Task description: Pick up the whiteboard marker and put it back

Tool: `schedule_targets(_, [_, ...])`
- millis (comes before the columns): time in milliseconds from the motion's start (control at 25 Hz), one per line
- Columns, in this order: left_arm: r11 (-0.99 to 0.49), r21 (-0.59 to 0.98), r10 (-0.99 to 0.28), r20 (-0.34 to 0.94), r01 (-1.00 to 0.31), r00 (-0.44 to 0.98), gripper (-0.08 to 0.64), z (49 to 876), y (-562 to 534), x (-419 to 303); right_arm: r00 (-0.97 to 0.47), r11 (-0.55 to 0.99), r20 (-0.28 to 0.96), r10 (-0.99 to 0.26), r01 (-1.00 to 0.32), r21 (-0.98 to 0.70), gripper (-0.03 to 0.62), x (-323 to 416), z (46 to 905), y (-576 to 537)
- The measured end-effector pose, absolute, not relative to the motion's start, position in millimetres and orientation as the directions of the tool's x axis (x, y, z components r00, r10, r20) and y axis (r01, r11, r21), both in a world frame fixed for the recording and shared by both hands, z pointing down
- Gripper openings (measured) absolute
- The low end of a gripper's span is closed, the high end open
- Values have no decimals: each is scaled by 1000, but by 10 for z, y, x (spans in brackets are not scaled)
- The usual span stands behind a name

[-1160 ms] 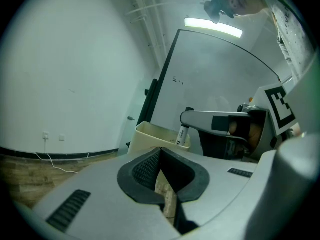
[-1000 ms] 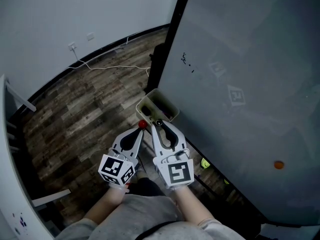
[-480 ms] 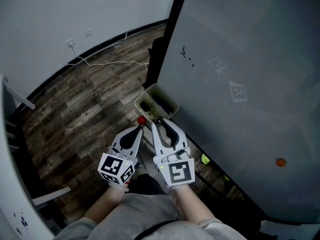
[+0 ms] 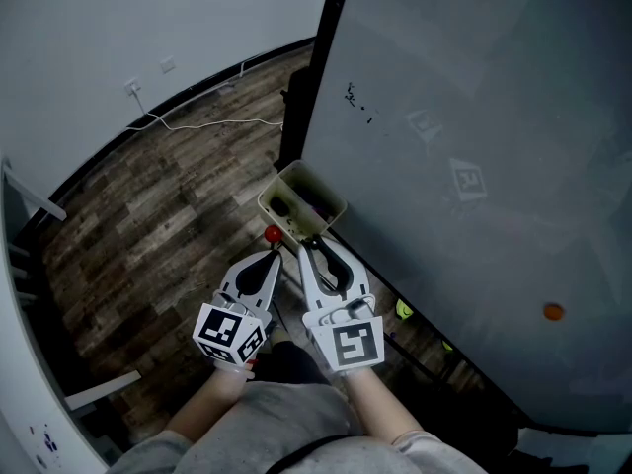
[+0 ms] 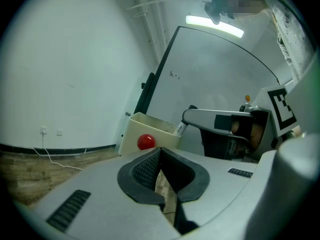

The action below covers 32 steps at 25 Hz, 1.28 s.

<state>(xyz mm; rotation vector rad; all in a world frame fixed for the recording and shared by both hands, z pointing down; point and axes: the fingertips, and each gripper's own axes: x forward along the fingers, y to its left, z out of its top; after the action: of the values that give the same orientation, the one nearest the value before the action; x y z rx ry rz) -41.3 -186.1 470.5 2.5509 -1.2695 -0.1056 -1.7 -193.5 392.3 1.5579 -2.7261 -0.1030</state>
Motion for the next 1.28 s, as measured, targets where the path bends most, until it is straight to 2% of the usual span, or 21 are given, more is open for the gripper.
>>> schedule_targets(1280, [-596, 298, -767, 63, -746, 638, 15, 4714, -1723, -223, -496, 498, 47, -867, -866, 49, 94, 121, 4193, -1726])
